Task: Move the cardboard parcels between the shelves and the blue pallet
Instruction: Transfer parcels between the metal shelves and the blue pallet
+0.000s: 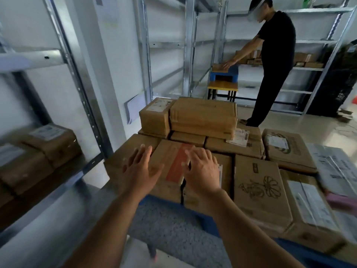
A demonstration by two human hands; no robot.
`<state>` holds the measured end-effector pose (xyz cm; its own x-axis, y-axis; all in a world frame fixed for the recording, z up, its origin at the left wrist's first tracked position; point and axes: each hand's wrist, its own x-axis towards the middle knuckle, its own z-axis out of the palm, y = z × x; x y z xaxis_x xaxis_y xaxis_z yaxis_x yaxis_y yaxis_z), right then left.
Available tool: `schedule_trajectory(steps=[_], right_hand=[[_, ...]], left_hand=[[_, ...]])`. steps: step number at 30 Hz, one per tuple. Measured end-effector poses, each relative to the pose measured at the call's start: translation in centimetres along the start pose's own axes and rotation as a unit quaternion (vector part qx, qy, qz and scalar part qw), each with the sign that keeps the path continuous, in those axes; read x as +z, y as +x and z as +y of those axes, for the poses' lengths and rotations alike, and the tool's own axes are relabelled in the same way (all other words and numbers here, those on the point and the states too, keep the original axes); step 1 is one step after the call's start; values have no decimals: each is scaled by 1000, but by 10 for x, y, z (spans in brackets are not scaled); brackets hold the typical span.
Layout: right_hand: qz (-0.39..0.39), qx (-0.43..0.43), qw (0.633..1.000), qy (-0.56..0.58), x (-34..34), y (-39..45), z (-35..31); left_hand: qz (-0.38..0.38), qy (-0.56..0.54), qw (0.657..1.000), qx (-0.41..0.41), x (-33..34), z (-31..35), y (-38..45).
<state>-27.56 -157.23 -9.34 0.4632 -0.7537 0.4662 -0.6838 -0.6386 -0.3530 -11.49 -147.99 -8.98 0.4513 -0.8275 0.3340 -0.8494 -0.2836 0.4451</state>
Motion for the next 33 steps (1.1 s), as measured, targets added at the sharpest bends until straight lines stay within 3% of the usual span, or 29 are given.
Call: schedule_trajectory(steps=[5, 10, 18, 25, 33], right_hand=[[-40, -76, 996, 38, 2, -60, -43], [-44, -144, 987, 55, 6, -101, -88], [-127, -258, 955, 80, 26, -140, -166], [-97, -349, 924, 125, 29, -193, -287], [-138, -439, 870, 176, 27, -299, -443]], left_hand=[[15, 24, 995, -96, -10, -20, -90], [44, 73, 986, -145, -36, -37, -152], [90, 137, 959, -230, -93, -81, -230], [151, 181, 924, -301, -165, -137, -323], [218, 200, 865, -406, -267, -203, -472]])
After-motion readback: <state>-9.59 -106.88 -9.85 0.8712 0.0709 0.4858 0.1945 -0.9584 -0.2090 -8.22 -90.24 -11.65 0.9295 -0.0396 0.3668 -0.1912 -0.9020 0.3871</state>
